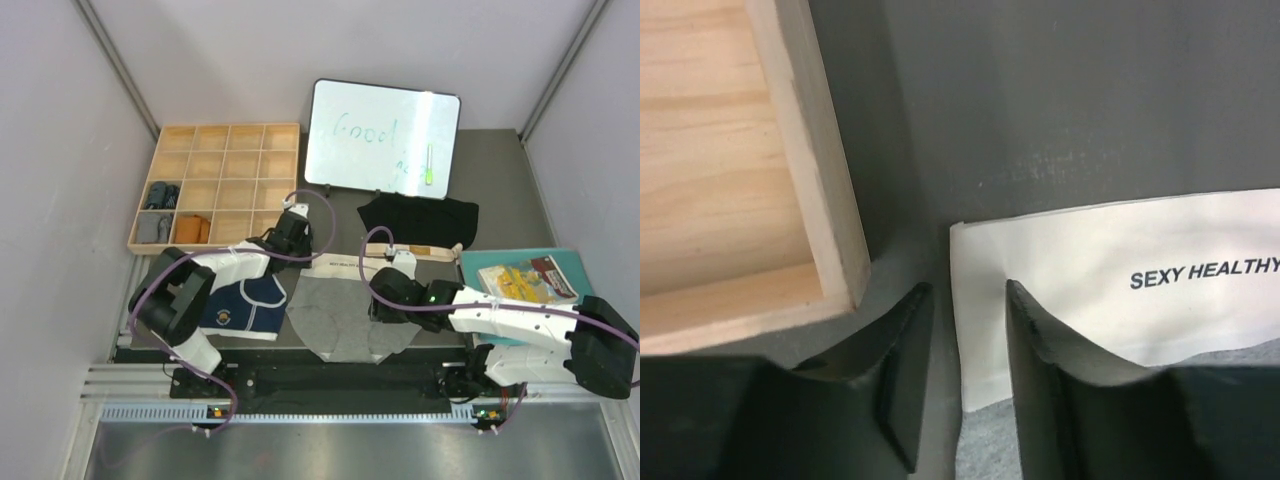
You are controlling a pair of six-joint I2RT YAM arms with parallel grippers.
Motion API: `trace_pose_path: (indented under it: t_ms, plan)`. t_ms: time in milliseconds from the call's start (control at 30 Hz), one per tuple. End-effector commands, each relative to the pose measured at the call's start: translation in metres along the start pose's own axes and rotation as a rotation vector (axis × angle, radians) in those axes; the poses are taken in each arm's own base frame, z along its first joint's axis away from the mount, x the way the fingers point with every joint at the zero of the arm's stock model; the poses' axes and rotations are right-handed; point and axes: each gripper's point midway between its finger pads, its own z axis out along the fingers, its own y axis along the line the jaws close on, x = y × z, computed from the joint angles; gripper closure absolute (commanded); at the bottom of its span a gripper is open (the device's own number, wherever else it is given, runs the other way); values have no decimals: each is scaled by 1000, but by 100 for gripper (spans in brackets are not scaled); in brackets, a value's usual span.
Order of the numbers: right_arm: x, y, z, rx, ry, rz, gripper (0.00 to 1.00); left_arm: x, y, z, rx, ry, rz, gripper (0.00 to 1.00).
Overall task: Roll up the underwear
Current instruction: Fold the underwear at the center of the board.
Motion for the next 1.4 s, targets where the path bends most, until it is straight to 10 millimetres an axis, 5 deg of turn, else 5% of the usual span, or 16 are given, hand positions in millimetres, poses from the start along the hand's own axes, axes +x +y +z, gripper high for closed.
trace_pose_path:
  t_ms: [0,133,267,433,800,1367]
  plan:
    - [-16,25,-6,-53,-44,27,58,2,0,11,2,6,8,73]
    - [-18,25,-6,-58,-56,28,59,4,-6,10,38,12,-13,100]
    - [-21,22,-8,-41,-71,30,59,-7,-27,-5,134,-11,-69,100]
    - [-41,-12,-17,99,-125,23,60,-17,-68,-25,335,-8,-151,100]
    - [-72,-67,-23,121,-213,113,60,-22,-139,-48,460,-8,-207,100]
    - [-82,-111,-22,172,-271,165,60,-20,-244,-25,534,25,-250,100]
